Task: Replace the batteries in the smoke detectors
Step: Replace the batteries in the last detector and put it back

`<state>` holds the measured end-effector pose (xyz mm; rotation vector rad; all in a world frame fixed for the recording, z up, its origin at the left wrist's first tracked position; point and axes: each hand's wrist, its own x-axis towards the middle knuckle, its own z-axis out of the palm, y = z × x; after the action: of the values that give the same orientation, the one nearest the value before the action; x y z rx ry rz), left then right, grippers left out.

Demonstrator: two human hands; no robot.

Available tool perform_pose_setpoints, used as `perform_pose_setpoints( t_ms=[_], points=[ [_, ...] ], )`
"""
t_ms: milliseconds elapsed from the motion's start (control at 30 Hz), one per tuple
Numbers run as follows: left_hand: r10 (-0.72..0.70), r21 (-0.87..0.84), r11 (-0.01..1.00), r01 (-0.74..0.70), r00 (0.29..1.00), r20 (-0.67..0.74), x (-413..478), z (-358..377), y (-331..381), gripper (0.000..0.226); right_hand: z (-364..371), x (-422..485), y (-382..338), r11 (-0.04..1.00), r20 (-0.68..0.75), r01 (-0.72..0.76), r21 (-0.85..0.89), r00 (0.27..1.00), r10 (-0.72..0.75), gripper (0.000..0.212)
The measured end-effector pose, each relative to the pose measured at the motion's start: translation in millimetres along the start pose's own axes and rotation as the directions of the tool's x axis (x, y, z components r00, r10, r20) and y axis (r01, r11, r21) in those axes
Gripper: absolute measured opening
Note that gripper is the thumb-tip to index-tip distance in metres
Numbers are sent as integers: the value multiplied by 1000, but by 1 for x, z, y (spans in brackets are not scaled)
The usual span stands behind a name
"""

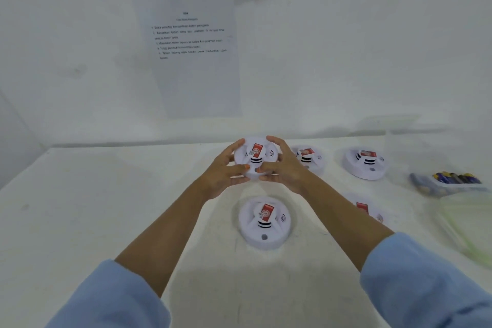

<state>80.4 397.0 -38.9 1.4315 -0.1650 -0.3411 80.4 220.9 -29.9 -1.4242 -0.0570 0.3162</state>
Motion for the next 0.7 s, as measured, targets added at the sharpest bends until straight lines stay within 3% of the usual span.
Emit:
perform_pose_setpoints(
  t_ms=[333, 700],
  points=[
    [-53, 0, 999, 53, 998, 32, 23, -25, -18, 61, 18, 20, 23, 999, -181, 41, -34, 982, -47, 72],
    [-77, -3, 997, 77, 997, 32, 29, -24, -21, 61, 9, 22, 29, 999, -162, 35, -34, 986, -40, 73]
  ],
)
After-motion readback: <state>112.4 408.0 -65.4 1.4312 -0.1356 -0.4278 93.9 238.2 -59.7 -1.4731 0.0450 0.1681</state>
